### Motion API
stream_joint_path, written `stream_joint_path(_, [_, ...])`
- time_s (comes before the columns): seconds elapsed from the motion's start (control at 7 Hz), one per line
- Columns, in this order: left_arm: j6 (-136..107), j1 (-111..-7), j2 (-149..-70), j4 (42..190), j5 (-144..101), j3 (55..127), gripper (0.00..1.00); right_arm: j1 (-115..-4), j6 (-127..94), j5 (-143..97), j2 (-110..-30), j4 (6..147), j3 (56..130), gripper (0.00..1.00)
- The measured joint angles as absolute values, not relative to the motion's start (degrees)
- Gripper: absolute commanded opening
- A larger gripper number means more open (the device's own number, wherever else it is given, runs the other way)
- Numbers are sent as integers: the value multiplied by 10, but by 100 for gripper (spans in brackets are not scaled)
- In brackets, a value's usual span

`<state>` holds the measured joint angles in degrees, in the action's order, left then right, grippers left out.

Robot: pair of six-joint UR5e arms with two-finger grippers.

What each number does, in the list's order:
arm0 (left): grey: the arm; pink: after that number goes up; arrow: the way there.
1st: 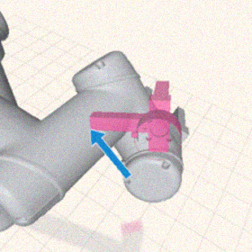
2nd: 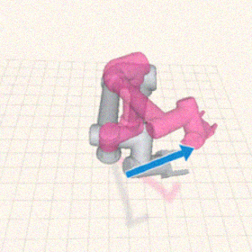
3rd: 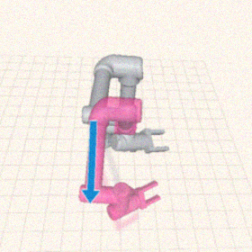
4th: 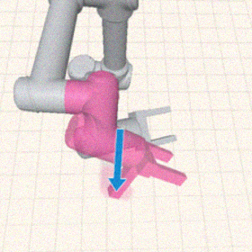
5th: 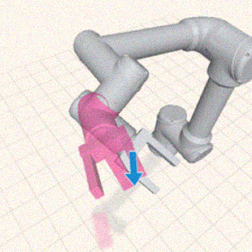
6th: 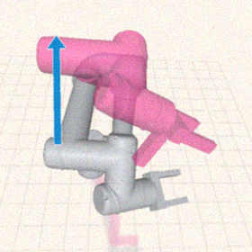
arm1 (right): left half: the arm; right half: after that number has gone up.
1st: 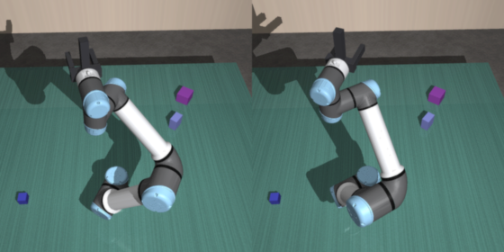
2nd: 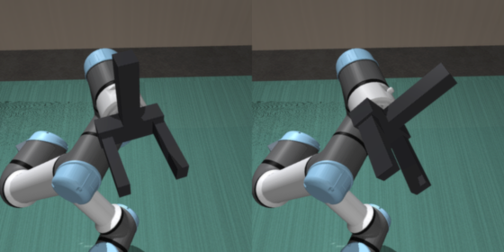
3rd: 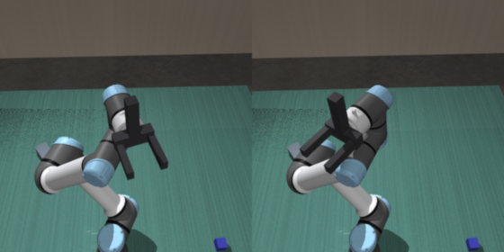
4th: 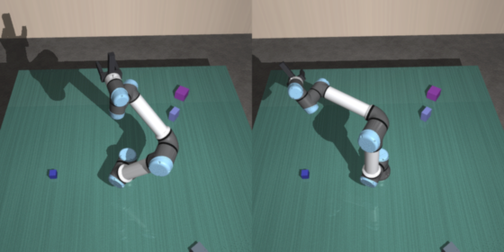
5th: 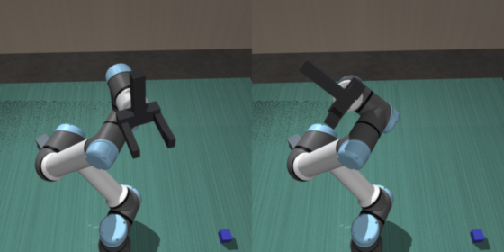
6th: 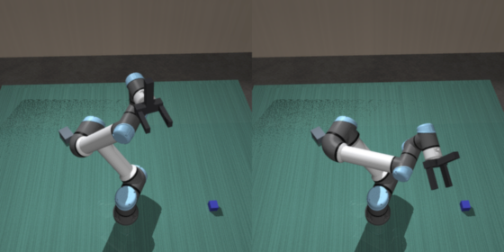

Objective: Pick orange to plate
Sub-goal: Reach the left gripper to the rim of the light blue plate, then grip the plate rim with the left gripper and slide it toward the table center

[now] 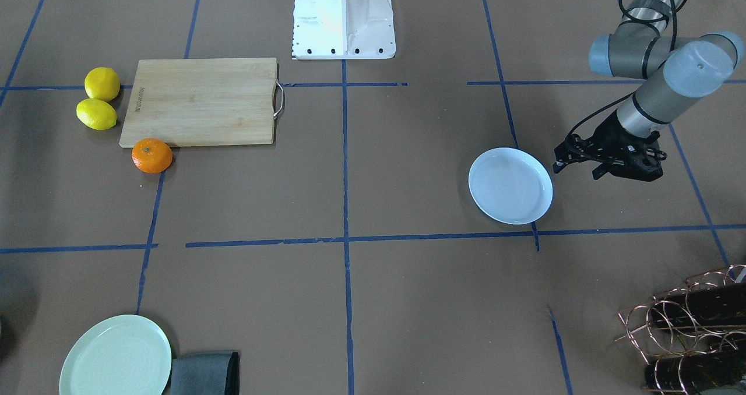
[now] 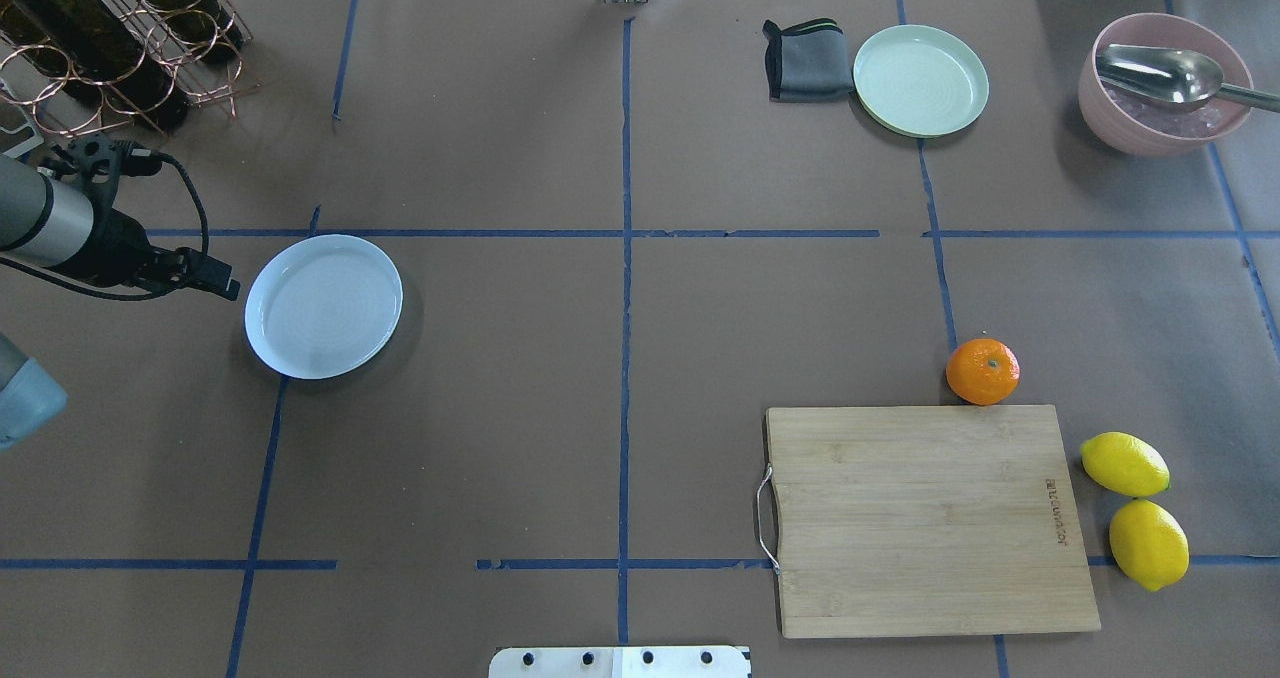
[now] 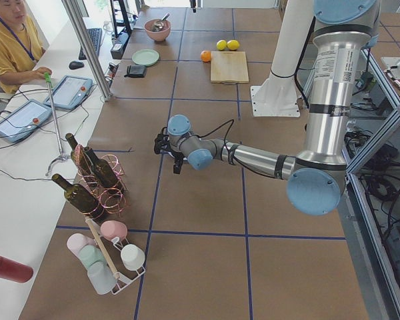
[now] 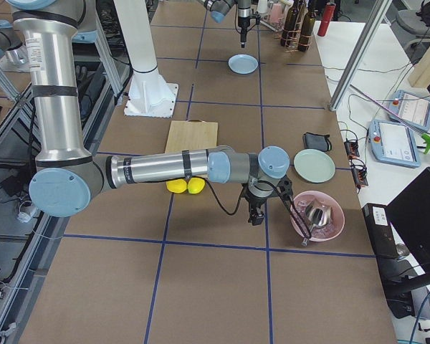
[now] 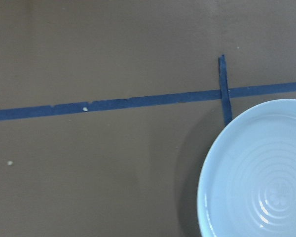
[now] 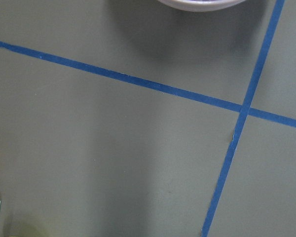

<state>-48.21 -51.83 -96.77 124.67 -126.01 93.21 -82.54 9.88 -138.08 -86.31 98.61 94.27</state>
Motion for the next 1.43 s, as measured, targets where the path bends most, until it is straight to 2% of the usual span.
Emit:
stream_joint_path(0.29, [-503, -484, -993, 1246, -1257, 908, 83, -821, 97, -1381, -864, 986, 942, 100])
stream_joint_path(0.43, [-506, -478, -998, 1246, -1257, 898, 72, -820, 97, -1382, -863, 986, 944, 100])
stream_joint_path(0.57, [-507, -475, -1001, 1246, -1257, 893, 44, -819, 96, -1382, -863, 986, 946, 100])
stream_joint_path(0.71, [-508, -473, -1001, 1247, -1257, 891, 0, -819, 97, -1382, -864, 986, 945, 100])
stream_joint_path(1.43, [-537, -474, -1022, 1247, -1261, 900, 0, -819, 97, -1383, -864, 986, 942, 100])
